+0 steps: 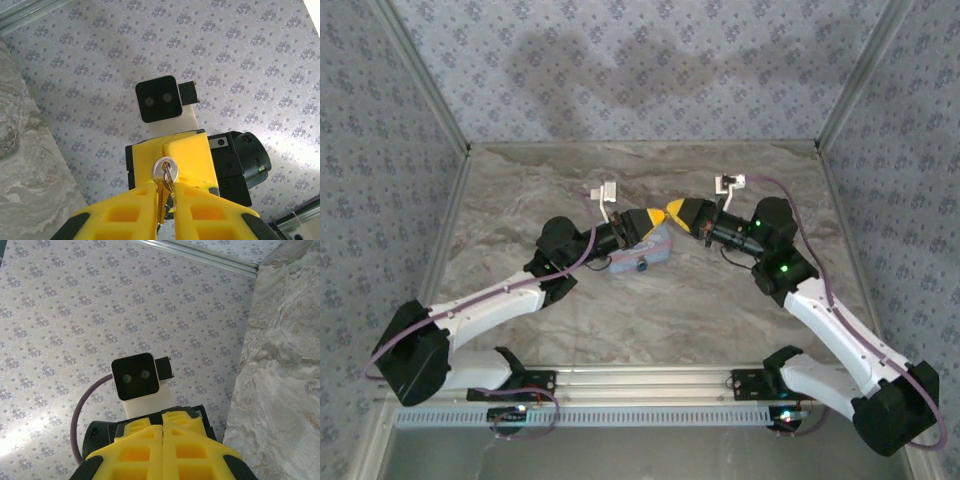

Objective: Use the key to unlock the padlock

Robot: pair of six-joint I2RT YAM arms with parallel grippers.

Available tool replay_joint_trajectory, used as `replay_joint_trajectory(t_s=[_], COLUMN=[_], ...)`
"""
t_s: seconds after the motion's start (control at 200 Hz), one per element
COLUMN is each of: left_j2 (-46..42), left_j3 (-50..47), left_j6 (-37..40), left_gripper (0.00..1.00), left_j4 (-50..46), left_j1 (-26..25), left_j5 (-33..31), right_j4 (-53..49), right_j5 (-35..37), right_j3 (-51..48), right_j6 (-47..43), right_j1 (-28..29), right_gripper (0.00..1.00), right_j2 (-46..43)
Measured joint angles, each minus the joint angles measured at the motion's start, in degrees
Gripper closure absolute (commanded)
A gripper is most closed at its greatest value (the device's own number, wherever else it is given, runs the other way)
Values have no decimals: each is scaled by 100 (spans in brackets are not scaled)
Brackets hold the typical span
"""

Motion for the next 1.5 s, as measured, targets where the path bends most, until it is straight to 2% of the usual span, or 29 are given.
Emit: replay_joint_trajectory(t_s=[0.11,0.265,0.44,0.52,0.61,0.68,0.73,0.834,1.019,1.149,1.314,1.499], left_j2=[0,0,-11,-68,-149,-238,-315,-472,-520,-380,-175,-70], left_j3=[0,0,0,2,31,116,223,625,1414,1939,2404,2603], left_j6=[0,52,92,181,313,483,621,1010,1725,2216,2791,3176], left_gripper=[87,99,100,100,100,100,100,100,100,100,100,100], left_j4=[-24,-35,-57,-199,-511,-911,-1246,-2155,-3622,-4671,-5790,-6435], left_j1=[0,11,11,11,24,61,109,203,247,249,247,219], left_j5=[-2,0,0,7,70,155,219,385,820,1198,1646,1954], right_j4=[2,2,-13,-92,-284,-562,-852,-1478,-2535,-3069,-3309,-3526], right_j5=[37,72,72,11,-111,-153,-179,-267,-562,-949,-1443,-1668], right_j3=[-15,-20,-20,-20,-22,-20,-7,52,542,933,1058,1207], right_j6=[-2,0,-4,-26,-103,-251,-439,-828,-1718,-2369,-2909,-3324], right_j1=[2,-4,-37,-76,-164,-315,-479,-809,-1115,-1115,-1067,-514], right_gripper=[100,100,99,94,76,64,60,60,66,68,60,57], right_j2=[-9,-9,-9,-9,-46,-153,-275,-546,-588,-396,-179,26])
